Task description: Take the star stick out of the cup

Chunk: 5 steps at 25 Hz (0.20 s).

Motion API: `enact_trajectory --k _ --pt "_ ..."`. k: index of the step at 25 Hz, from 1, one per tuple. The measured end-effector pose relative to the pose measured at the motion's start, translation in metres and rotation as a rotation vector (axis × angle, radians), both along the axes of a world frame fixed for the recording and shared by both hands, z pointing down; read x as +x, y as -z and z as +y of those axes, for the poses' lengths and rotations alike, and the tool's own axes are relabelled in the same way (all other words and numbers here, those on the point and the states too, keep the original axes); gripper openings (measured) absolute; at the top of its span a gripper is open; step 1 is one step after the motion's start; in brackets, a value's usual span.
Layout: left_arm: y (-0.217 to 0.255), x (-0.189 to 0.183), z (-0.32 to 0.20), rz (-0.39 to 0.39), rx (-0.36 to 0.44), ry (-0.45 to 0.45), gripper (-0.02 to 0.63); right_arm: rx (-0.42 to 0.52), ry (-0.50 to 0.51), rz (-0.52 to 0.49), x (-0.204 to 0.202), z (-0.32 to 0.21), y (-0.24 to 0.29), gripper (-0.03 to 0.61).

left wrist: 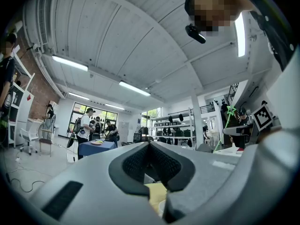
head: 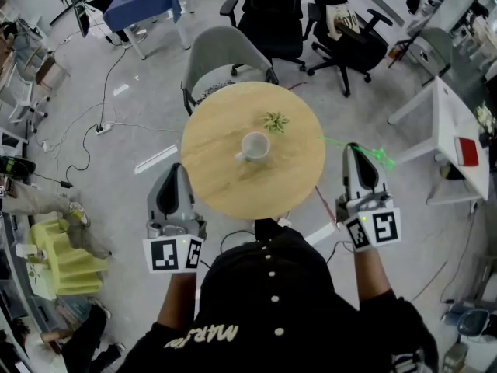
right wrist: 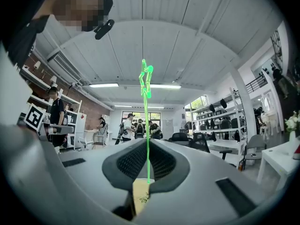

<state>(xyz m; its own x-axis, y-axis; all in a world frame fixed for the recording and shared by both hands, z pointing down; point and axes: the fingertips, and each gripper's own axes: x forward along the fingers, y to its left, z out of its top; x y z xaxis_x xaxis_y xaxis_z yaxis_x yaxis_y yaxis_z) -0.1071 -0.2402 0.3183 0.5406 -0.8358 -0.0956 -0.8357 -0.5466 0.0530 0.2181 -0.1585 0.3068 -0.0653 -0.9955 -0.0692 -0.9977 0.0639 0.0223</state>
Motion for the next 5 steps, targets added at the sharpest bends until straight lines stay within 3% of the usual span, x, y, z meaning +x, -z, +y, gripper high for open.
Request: enact_trajectory --k 5 --pt "0.0014 0.0024 0.0015 -0.003 -0.002 0.002 0.003 -0.001 0.008 0.009 0.0004 0.0003 0.0015 0.018"
